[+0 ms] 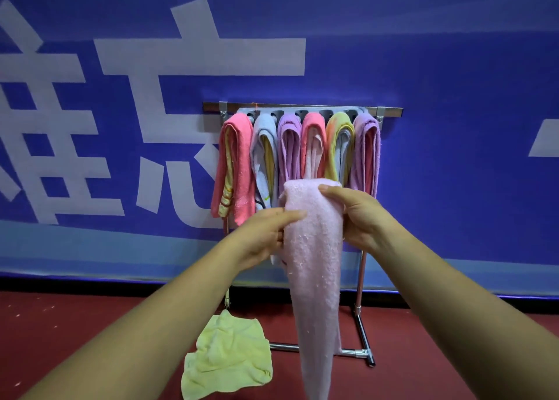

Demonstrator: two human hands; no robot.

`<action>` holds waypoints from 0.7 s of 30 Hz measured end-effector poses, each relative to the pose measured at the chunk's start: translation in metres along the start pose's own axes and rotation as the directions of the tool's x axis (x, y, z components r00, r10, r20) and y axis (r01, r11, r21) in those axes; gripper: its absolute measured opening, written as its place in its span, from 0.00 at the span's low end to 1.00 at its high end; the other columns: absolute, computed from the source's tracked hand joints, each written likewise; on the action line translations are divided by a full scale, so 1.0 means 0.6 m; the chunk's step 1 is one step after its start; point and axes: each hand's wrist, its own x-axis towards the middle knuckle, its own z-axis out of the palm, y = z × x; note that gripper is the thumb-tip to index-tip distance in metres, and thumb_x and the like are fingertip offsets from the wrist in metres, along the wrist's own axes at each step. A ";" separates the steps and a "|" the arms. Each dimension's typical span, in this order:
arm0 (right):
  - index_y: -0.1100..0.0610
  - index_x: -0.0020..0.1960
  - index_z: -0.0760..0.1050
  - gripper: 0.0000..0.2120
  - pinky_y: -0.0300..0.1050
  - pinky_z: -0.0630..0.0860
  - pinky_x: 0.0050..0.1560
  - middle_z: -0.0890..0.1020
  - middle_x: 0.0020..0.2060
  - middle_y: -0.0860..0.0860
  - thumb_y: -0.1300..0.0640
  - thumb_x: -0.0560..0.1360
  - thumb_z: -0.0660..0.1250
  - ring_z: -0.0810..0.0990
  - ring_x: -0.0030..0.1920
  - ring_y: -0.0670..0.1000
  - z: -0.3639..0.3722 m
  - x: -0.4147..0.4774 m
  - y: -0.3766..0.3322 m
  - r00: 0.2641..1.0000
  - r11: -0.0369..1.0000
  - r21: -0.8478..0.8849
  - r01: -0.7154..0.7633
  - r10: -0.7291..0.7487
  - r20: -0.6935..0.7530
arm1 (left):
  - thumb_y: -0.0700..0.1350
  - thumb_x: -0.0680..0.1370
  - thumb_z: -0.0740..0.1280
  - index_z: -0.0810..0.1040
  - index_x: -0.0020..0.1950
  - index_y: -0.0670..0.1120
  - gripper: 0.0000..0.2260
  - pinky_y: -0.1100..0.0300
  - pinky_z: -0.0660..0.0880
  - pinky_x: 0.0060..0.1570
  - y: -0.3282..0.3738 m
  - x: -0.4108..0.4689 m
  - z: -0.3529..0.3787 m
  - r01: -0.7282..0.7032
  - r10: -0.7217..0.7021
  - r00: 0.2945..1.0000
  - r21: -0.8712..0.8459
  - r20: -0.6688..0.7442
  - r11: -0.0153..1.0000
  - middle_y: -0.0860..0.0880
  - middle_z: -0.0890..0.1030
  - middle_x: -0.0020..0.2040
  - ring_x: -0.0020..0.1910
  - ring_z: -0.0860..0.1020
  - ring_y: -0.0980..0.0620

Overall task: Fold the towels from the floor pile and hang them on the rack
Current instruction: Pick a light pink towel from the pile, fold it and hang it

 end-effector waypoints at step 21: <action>0.63 0.55 0.83 0.09 0.56 0.77 0.55 0.86 0.52 0.60 0.62 0.77 0.70 0.82 0.48 0.58 -0.060 0.007 0.019 0.992 0.995 -0.060 0.085 -0.090 -0.088 | 0.37 0.80 0.65 0.81 0.54 0.38 0.07 0.62 0.80 0.39 0.012 0.064 0.056 -0.147 0.138 0.989 -0.215 -0.053 0.966 0.43 0.86 0.45 0.42 0.84 0.50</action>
